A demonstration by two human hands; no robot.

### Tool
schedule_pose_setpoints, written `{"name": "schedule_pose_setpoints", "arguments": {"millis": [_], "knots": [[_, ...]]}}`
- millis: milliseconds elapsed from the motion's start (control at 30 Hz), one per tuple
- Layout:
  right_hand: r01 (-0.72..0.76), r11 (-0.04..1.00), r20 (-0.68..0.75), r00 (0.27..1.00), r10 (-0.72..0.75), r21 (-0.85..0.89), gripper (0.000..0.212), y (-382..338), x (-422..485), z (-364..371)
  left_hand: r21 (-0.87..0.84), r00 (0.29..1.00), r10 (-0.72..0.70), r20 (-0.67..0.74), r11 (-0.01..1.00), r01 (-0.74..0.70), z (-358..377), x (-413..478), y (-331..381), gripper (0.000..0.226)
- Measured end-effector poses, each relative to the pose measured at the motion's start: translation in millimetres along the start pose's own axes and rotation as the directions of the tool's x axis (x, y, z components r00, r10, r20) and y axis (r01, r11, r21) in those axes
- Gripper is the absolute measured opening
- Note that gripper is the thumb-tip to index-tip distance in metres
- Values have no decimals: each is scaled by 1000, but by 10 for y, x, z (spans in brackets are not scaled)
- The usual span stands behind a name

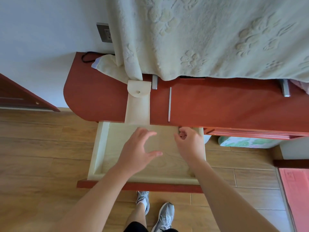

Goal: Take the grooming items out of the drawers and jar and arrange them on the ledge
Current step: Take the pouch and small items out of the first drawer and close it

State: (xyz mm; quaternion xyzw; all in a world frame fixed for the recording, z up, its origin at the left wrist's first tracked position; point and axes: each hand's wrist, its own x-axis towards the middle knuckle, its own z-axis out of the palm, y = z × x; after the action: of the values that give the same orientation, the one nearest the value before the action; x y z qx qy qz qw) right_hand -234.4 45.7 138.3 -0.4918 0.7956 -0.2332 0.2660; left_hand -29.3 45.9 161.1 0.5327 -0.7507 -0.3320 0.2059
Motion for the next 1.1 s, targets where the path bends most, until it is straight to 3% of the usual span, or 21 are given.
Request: {"name": "schedule_pose_setpoints", "arguments": {"millis": [167, 300, 500, 867, 1100], "knots": [[-34, 988, 92, 995, 48, -149, 37, 343, -44, 193, 6, 951, -25, 309, 1000, 25, 228, -296, 37, 70], [-84, 985, 124, 987, 103, -151, 45, 551, 9, 402, -10, 904, -78, 421, 996, 91, 377, -470, -22, 72], [-99, 986, 149, 982, 119, -132, 48, 678, 92, 578, 38, 867, -114, 486, 993, 109, 474, -622, -219, 62], [-101, 990, 122, 986, 112, -98, 3, 729, 186, 594, 82, 863, -204, 463, 979, 187, 530, -699, -361, 51], [-96, 994, 132, 986, 103, -60, 8, 589, -171, 270, 78, 851, -224, 475, 974, 212, 511, -684, -315, 48]]}}
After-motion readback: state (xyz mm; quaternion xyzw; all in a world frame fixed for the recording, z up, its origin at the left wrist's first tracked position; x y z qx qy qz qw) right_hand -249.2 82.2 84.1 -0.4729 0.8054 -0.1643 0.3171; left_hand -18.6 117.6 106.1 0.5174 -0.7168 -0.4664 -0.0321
